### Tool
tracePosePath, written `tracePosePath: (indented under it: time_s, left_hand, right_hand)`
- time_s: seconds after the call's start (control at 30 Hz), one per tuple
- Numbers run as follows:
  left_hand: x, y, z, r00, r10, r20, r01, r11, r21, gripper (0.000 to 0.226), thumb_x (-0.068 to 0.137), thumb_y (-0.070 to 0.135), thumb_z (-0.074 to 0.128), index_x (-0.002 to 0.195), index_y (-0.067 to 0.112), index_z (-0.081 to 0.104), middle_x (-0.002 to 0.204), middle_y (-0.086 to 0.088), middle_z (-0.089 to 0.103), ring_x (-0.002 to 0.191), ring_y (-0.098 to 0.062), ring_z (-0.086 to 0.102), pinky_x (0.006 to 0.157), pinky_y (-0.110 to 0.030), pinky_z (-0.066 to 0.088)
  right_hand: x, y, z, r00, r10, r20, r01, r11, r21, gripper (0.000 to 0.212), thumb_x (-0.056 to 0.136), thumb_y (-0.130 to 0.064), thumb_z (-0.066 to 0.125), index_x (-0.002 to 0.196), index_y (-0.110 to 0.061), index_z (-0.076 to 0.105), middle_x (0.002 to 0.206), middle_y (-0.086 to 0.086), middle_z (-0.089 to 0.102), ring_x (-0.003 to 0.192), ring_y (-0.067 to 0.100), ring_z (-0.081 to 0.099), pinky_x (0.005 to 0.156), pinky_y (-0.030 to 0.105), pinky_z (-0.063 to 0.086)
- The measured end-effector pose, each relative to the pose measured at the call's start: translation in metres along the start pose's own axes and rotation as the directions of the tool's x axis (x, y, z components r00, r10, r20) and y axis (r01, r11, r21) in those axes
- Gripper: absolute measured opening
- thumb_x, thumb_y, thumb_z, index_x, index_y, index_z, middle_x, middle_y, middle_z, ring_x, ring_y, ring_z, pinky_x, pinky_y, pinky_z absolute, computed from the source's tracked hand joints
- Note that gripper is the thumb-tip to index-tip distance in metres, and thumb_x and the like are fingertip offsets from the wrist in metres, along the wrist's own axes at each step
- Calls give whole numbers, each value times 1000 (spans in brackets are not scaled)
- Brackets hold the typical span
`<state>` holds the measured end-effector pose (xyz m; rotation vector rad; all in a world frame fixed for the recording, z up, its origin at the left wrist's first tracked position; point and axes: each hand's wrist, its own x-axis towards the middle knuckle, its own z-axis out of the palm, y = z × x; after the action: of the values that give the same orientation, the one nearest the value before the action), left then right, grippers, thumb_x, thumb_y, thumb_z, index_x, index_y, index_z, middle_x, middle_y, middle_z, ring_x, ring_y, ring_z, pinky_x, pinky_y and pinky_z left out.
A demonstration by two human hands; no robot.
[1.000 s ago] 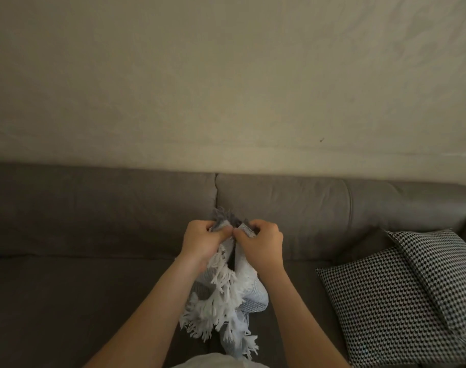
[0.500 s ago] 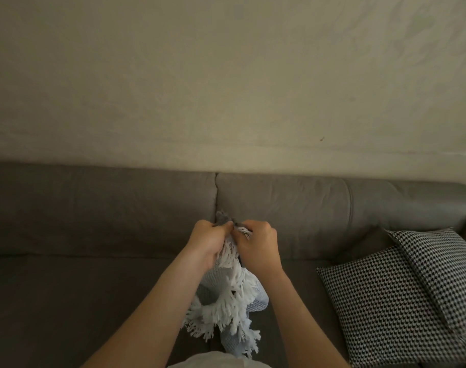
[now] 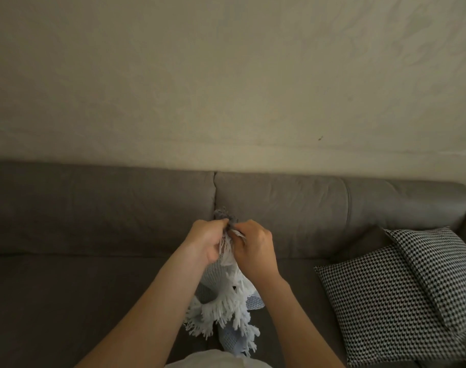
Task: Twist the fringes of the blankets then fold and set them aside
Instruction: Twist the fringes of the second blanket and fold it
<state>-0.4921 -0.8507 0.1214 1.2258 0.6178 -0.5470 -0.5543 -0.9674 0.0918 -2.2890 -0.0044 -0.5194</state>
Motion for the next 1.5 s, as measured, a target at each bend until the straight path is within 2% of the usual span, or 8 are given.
tracePosePath:
  time_s: [0.27, 0.63, 0.8, 0.9, 1.03, 1.2, 1.4, 1.5]
  left_hand:
    - [-1, -5, 1, 996, -84, 38, 83, 996, 16, 20, 105, 15, 64, 106, -3, 74, 96, -20, 76, 81, -29, 72, 73, -40, 59]
    - [-34, 1, -4, 962, -3, 273, -74, 960, 270, 39, 99, -5, 38, 118, 5, 71, 105, -20, 80, 96, -33, 79, 94, -52, 62]
    - [-19, 5, -16, 819, 379, 430, -573, 577, 582, 32, 89, 1, 64, 108, 26, 68, 110, -1, 73, 100, -12, 73, 90, -49, 63]
    - [-26, 17, -13, 727, 180, 662, -671, 391, 630, 46, 88, -10, 61, 113, 28, 62, 116, 14, 65, 106, 10, 61, 94, -17, 51]
    - [-17, 33, 1, 739, 98, 667, -672, 174, 720, 28, 79, 3, 70, 61, 4, 49, 57, 5, 47, 55, -5, 42, 58, -30, 37]
    - [-11, 55, 14, 731, 85, 677, -682, 56, 729, 39, 77, 42, 79, 108, 19, 70, 104, 0, 73, 95, -15, 70, 92, -45, 59]
    - [-19, 77, 20, 674, 590, 444, -726, 418, 546, 15, 86, 34, 87, 94, 23, 82, 88, 5, 80, 83, -8, 75, 82, -38, 64]
    - [-27, 102, 20, 453, 837, 308, -794, 221, 567, 30, 84, 18, 82, 66, 23, 59, 63, 4, 63, 58, -10, 56, 56, -34, 47]
  right_hand:
    - [3, -18, -21, 940, 272, 206, -314, 926, 211, 16, 82, -35, 85, 78, -22, 76, 69, -8, 73, 63, 5, 69, 58, 19, 52]
    - [6, -4, -29, 801, 582, 138, -576, 688, 441, 14, 97, -8, 71, 91, -17, 78, 80, 2, 79, 75, 10, 76, 67, 31, 62]
    - [19, -15, -42, 837, 506, 209, -529, 651, 545, 24, 100, 7, 58, 108, -12, 70, 105, 1, 73, 88, -1, 71, 74, 16, 56]
    - [34, -22, -62, 887, 384, 257, -451, 594, 666, 26, 99, 11, 52, 105, -11, 65, 100, 11, 71, 90, 21, 69, 78, 33, 58]
    - [57, -38, -90, 948, 217, 233, -317, 598, 736, 29, 98, 9, 51, 97, -18, 58, 80, 2, 54, 71, 15, 48, 66, 27, 43]
    - [89, -56, -121, 982, 98, 160, -187, 463, 866, 32, 96, 14, 44, 96, -16, 52, 93, 14, 44, 76, 24, 41, 69, 40, 35]
    - [109, -75, -162, 907, 388, -165, -58, 503, 862, 44, 91, 16, 33, 95, -22, 53, 97, 2, 51, 77, 11, 47, 71, 27, 39]
    - [108, -75, -157, 809, 487, -328, -78, 644, 761, 38, 102, 9, 33, 103, -24, 53, 99, -6, 59, 66, -1, 53, 67, 21, 46]
